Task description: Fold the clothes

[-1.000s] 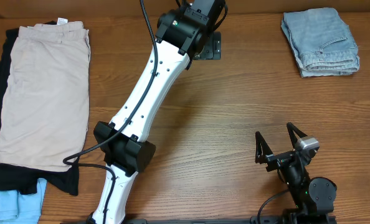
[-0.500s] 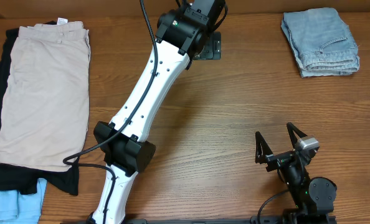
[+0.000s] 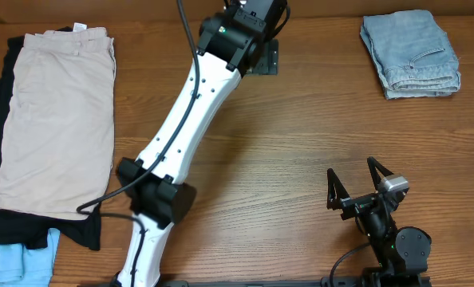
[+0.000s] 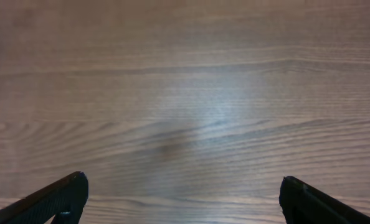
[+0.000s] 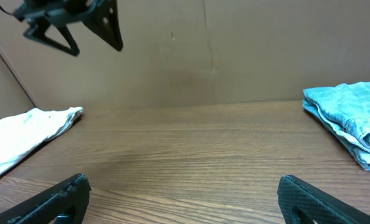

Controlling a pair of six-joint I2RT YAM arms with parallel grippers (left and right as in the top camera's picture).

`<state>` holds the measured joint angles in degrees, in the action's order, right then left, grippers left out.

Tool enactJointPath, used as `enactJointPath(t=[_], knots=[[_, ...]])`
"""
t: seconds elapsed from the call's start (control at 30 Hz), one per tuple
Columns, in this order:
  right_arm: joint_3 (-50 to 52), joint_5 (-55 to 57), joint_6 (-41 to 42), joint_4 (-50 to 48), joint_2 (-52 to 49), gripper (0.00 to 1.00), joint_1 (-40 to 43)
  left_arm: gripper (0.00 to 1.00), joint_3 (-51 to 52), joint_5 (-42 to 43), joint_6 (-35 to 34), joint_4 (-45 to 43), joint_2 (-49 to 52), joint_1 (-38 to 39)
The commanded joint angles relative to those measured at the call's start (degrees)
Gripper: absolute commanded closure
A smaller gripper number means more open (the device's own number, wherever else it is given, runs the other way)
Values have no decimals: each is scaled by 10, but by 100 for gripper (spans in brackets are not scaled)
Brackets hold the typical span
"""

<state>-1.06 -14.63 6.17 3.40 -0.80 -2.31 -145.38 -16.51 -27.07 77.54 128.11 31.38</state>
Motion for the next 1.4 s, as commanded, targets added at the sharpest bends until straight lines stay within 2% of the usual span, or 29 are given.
enactJointPath(t=[0.0, 0.13, 0.2, 0.37, 0.6, 0.8, 0.83, 1.03, 1.37], knots=[[6, 0, -2, -1, 6, 0, -3, 0, 74, 7, 89, -62, -111, -28], [6, 0, -2, -1, 6, 0, -3, 0, 229, 128, 190, -197, -220, -80], [6, 0, -2, -1, 6, 0, -3, 0, 314, 188, 214, -260, -278, -113], [6, 0, -2, -1, 6, 0, -3, 0, 492, 282, 266, -347, -402, -184], [6, 0, -2, -1, 6, 0, -3, 0, 785, 342, 325, -509, -609, -262], [6, 0, -2, -1, 6, 0, -3, 0, 1047, 354, 329, -672, -815, -305], [6, 0, -2, -1, 6, 0, -3, 0, 1118, 367, 329, -706, -883, -323], [6, 0, -2, -1, 6, 0, -3, 0, 1269, 372, 329, -751, -1050, -348], [6, 0, -2, -1, 6, 0, -3, 0, 1387, 311, 338, -748, -1222, -348]])
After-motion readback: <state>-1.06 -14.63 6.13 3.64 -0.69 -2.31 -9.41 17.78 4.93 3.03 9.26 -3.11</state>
